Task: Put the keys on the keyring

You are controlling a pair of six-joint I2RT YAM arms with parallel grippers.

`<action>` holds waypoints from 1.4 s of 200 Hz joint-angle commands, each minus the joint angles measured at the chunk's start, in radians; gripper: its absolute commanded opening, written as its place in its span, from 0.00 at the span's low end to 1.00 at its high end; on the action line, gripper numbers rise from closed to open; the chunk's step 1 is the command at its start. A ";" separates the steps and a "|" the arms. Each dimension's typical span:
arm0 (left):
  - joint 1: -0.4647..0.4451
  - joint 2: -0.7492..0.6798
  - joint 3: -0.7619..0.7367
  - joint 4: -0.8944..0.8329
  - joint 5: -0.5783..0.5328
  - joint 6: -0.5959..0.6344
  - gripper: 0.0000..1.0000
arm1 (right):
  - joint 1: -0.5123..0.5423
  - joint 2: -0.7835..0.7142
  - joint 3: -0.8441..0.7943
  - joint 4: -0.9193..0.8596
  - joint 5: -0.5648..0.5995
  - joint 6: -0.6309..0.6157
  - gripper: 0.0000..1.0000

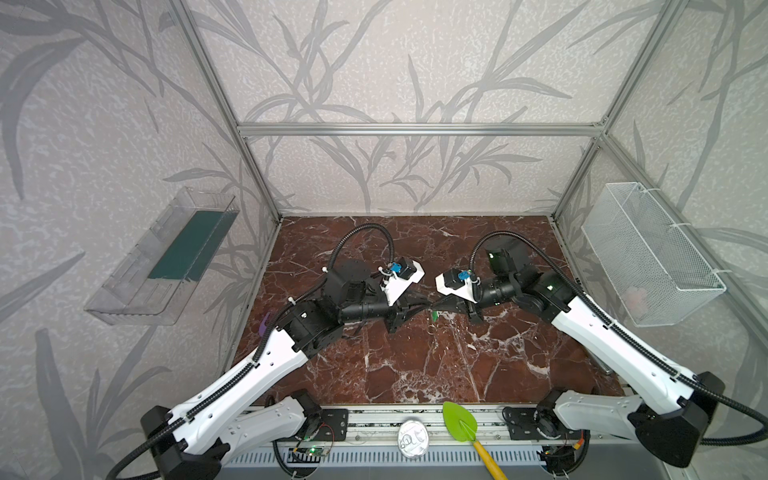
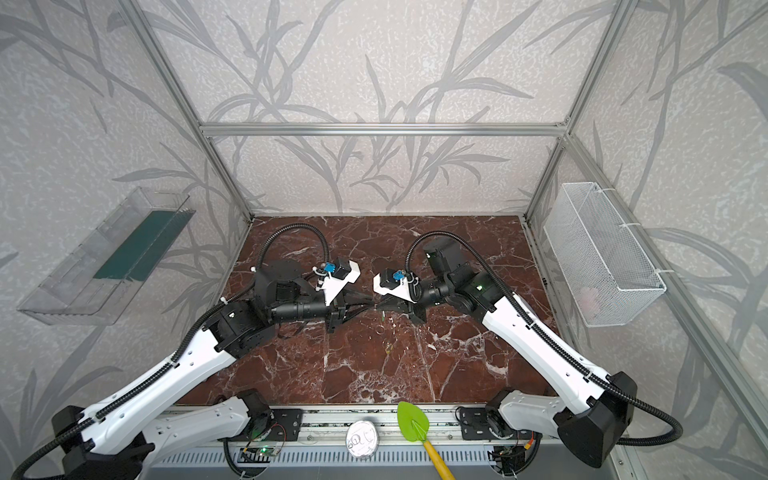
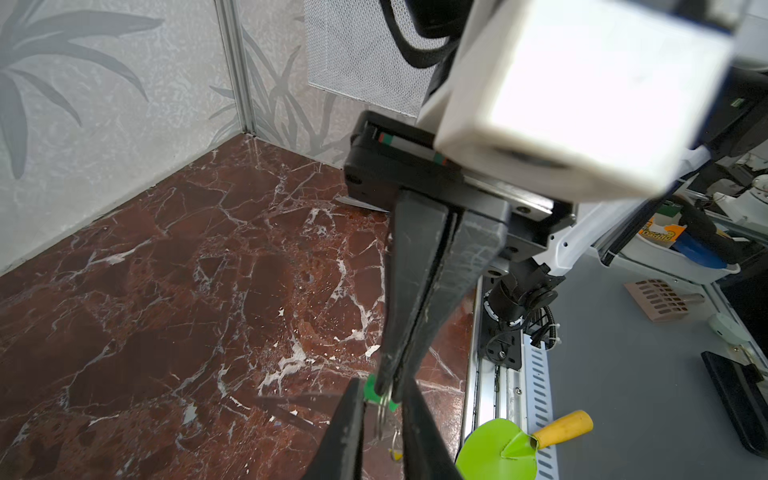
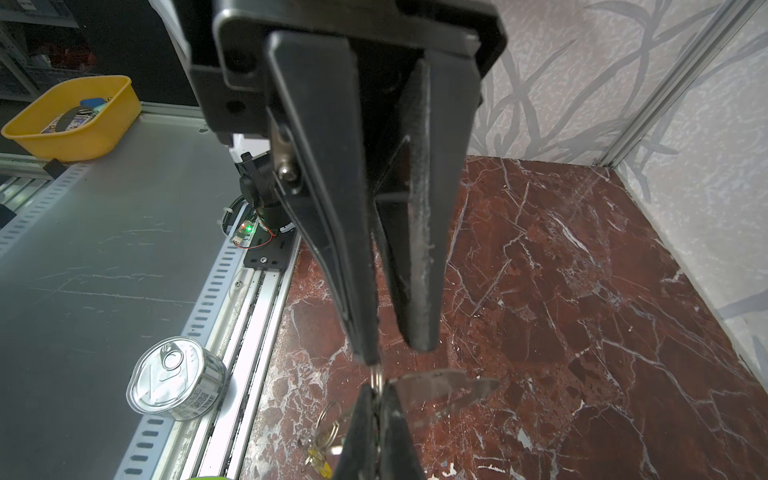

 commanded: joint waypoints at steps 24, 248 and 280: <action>-0.011 0.011 0.038 -0.058 -0.026 0.039 0.20 | 0.003 -0.006 0.030 0.002 -0.027 -0.010 0.00; -0.029 0.043 0.019 -0.042 -0.032 0.059 0.00 | 0.002 -0.023 -0.003 0.079 -0.049 0.047 0.00; -0.029 0.014 -0.068 0.134 -0.067 -0.005 0.00 | 0.002 -0.043 -0.046 0.172 -0.020 0.139 0.00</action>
